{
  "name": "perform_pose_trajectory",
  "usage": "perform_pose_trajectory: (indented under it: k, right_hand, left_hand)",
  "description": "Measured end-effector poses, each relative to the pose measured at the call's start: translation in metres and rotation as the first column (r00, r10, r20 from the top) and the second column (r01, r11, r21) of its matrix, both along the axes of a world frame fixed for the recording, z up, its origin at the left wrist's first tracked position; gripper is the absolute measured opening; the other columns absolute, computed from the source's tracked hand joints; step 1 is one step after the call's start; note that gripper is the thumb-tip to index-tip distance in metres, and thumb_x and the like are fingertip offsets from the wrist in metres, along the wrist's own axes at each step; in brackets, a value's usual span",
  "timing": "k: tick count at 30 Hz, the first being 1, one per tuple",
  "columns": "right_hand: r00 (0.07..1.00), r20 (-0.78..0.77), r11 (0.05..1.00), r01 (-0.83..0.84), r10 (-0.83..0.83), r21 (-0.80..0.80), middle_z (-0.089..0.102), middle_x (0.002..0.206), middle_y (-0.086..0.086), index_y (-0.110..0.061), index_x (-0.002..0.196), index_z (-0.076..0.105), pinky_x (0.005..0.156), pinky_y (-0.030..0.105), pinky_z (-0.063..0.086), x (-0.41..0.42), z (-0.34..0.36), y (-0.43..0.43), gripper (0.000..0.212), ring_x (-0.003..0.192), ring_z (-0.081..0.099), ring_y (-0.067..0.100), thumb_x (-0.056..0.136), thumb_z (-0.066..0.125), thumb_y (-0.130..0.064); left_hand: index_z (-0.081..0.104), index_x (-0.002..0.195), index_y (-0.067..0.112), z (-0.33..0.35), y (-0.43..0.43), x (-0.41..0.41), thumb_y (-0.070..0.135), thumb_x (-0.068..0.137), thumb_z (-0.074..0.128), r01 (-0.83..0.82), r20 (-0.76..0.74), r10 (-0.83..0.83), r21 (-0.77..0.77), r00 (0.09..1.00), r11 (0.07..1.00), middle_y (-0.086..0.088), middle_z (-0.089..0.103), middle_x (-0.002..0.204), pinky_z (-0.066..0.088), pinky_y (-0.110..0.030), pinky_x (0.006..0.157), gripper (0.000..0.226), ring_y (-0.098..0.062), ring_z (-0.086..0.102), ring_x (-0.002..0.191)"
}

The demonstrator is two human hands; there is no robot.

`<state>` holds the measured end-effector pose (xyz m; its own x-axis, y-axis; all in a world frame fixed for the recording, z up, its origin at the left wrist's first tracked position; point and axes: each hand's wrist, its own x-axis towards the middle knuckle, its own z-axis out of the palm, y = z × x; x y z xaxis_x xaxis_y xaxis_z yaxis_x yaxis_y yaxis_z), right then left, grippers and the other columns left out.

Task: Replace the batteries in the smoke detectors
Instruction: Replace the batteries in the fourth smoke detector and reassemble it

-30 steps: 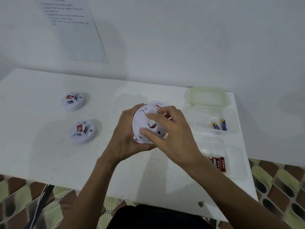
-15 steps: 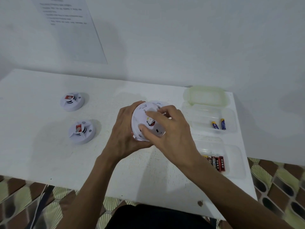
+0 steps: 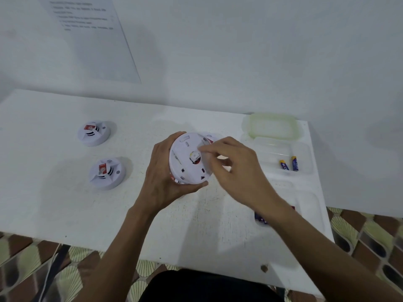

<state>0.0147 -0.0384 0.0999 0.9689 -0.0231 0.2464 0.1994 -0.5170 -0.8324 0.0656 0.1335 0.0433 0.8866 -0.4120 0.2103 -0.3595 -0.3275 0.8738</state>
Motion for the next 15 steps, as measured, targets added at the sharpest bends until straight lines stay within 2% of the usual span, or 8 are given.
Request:
perform_pose_trajectory:
  k: [2, 4, 6, 8, 10, 12, 14, 15]
  right_hand:
    - [0.998, -0.012, 0.994, -0.056, 0.058, 0.089, 0.066, 0.104, -0.001, -0.014, 0.114, 0.072, 0.076, 0.017, 0.053, 0.002, -0.002, -0.011, 0.028, 0.096, 0.063, 0.007, 0.096, 0.051, -0.006]
    - [0.997, 0.001, 0.991, -0.074, 0.074, 0.111, 0.068, 0.105, 0.001, -0.013, 0.113, 0.071, 0.081, 0.032, 0.058, 0.004, -0.004, -0.017, 0.032, 0.098, 0.066, 0.013, 0.096, 0.046, -0.003]
    - [0.995, 0.059, 0.994, -0.089, 0.085, 0.062, 0.070, 0.105, 0.001, -0.011, 0.111, 0.072, 0.084, 0.036, 0.057, 0.004, -0.006, -0.019, 0.033, 0.098, 0.066, 0.013, 0.094, 0.045, -0.002]
    - [0.980, 0.164, 0.991, -0.104, 0.116, -0.083, 0.069, 0.107, 0.001, -0.008, 0.106, 0.073, 0.086, 0.031, 0.055, 0.001, -0.008, -0.018, 0.031, 0.102, 0.065, 0.010, 0.091, 0.048, 0.001]
    - [0.963, 0.223, 0.977, -0.111, 0.151, -0.180, 0.068, 0.112, 0.002, -0.006, 0.104, 0.073, 0.088, 0.029, 0.052, -0.004, -0.012, -0.016, 0.029, 0.108, 0.063, 0.011, 0.089, 0.050, 0.004]
    - [0.964, 0.215, 0.980, -0.122, 0.154, -0.155, 0.067, 0.117, 0.000, -0.008, 0.109, 0.071, 0.091, 0.030, 0.052, -0.007, -0.013, -0.013, 0.027, 0.112, 0.061, 0.009, 0.092, 0.052, -0.001]
    - [0.983, 0.111, 0.989, -0.145, 0.147, -0.026, 0.066, 0.120, -0.006, -0.014, 0.122, 0.066, 0.093, 0.030, 0.053, -0.010, -0.009, -0.010, 0.027, 0.113, 0.061, 0.004, 0.098, 0.054, -0.015]
    - [0.988, 0.021, 0.986, -0.155, 0.154, 0.063, 0.066, 0.122, -0.008, -0.019, 0.129, 0.061, 0.094, 0.028, 0.053, -0.010, -0.005, -0.008, 0.031, 0.113, 0.061, 0.002, 0.099, 0.054, -0.023]
  left_hand:
    - [0.023, 0.140, 0.018, 0.000, 0.004, 0.003, 0.074, 0.056, 0.068, -0.065, 0.022, 0.064, 0.024, 0.998, 0.998, -0.007, 0.036, 0.140, 0.028, -0.003, 0.098, 0.110, -0.006, 0.039, 0.123]
    - [0.018, 0.133, 0.017, -0.003, 0.004, 0.004, 0.080, 0.056, 0.061, -0.028, 0.044, 0.028, 0.005, 0.999, 1.000, -0.003, 0.026, 0.137, 0.029, -0.010, 0.104, 0.108, 0.005, 0.037, 0.119]
    - [0.015, 0.131, 0.011, -0.005, 0.003, 0.004, 0.089, 0.055, 0.048, -0.005, 0.008, 0.005, -0.012, 1.000, 1.000, -0.003, 0.020, 0.134, 0.020, -0.011, 0.107, 0.114, -0.002, 0.031, 0.124]
    - [0.024, 0.137, 0.028, 0.002, 0.002, 0.003, 0.085, 0.063, 0.049, -0.011, 0.030, 0.010, 0.015, 1.000, 1.000, 0.008, 0.025, 0.140, 0.020, -0.011, 0.108, 0.097, -0.011, 0.033, 0.126]
    - [0.028, 0.138, 0.031, 0.006, 0.004, 0.001, 0.075, 0.072, 0.052, -0.017, 0.084, 0.015, 0.015, 0.996, 1.000, 0.003, 0.030, 0.140, 0.020, -0.006, 0.106, 0.084, -0.005, 0.037, 0.125]
    - [0.028, 0.140, 0.012, 0.008, 0.004, 0.001, 0.062, 0.080, 0.050, -0.005, 0.047, 0.005, 0.003, 0.999, 1.000, -0.002, 0.034, 0.136, 0.021, -0.005, 0.105, 0.081, 0.012, 0.034, 0.123]
    - [0.037, 0.141, 0.025, 0.006, 0.008, 0.006, 0.048, 0.079, 0.056, 0.087, -0.007, -0.087, 0.010, 0.996, 0.996, 0.016, 0.039, 0.136, 0.022, -0.019, 0.108, 0.069, 0.026, 0.032, 0.117]
    - [0.033, 0.139, 0.033, 0.009, 0.008, 0.006, 0.045, 0.073, 0.068, 0.026, 0.033, -0.026, 0.007, 0.999, 1.000, 0.019, 0.038, 0.137, 0.024, -0.026, 0.108, 0.075, 0.025, 0.030, 0.118]
